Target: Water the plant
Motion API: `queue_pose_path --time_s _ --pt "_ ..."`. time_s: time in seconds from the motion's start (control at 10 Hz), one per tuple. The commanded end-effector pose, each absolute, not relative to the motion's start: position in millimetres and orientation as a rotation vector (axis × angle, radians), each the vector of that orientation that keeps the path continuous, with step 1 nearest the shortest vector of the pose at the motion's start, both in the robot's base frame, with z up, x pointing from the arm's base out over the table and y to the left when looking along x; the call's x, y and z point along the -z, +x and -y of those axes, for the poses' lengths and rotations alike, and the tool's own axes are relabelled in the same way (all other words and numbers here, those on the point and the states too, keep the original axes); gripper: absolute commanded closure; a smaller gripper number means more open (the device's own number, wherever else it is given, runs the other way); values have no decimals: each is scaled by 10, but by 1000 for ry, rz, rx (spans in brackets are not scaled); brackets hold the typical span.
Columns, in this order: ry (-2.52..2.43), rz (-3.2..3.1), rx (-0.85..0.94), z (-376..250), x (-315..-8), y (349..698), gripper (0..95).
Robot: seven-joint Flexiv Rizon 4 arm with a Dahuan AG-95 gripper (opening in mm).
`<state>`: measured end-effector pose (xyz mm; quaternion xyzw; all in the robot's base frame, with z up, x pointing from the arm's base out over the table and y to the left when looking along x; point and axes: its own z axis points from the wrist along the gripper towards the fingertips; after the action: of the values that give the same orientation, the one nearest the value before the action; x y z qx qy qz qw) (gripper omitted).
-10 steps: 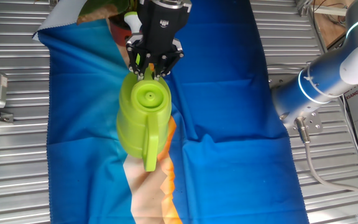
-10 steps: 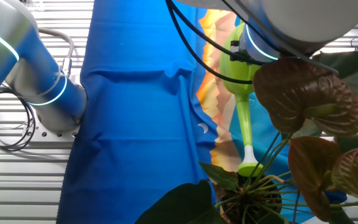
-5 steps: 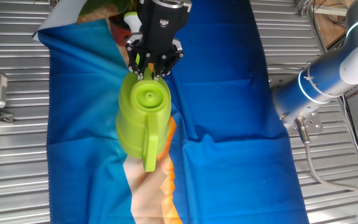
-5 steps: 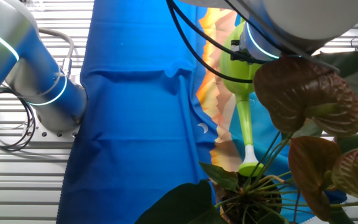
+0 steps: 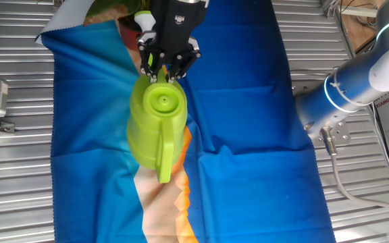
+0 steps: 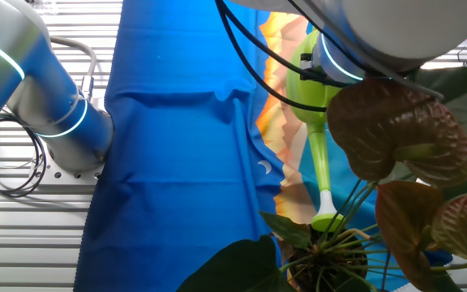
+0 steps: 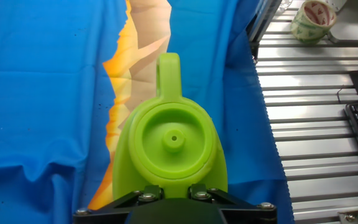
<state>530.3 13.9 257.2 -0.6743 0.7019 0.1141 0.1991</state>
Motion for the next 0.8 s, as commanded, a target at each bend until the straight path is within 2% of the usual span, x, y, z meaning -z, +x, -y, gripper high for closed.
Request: queue_pose_path --time_s 0.1,0.8 --pt "-1885 -1963 -319 -145 -2584 5316 950" --pt "-1871 -1953 -337 -149 -2600 5324 950"
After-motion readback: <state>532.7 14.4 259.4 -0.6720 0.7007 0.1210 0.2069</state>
